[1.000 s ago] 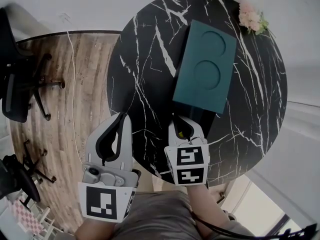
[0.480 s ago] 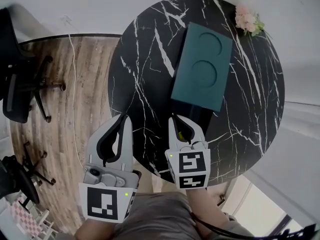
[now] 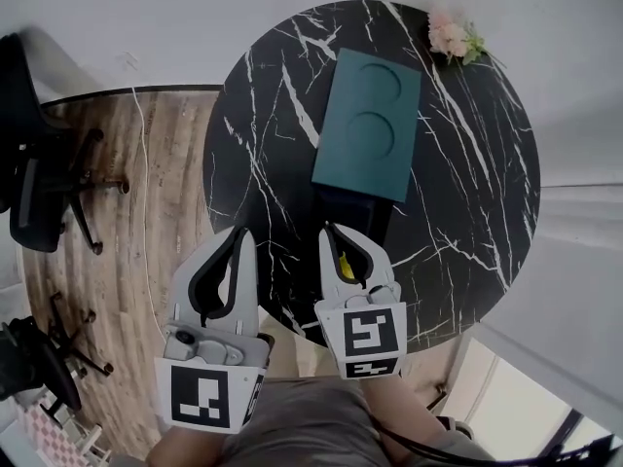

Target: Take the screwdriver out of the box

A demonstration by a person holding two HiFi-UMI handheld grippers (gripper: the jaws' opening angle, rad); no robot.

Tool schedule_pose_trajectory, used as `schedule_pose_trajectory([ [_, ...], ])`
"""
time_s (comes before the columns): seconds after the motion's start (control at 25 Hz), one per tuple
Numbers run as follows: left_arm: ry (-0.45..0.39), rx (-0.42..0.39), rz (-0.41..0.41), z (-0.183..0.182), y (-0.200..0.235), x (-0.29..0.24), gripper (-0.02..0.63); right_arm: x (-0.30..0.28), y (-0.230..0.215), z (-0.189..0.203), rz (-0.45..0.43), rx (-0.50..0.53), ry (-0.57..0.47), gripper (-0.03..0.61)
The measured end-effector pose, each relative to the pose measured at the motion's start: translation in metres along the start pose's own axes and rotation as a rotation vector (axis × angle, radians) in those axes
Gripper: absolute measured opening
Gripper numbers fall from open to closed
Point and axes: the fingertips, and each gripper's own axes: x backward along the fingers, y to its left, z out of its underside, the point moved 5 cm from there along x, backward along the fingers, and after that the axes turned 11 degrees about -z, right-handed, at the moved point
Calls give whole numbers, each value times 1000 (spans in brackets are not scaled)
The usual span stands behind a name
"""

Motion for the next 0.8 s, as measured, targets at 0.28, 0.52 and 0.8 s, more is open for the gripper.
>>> schedule_pose_trajectory([
  [0.28, -59, -33, 21, -20, -23, 19, 0, 35, 1, -22, 2, 9, -107, 34],
  [0.52, -137, -61, 38, -47, -46, 38, 0, 76, 3, -59, 4, 51, -226, 34],
  [0.8, -231, -96, 74, -78, -72, 55, 0, 131, 0, -107, 31, 125, -374, 34],
])
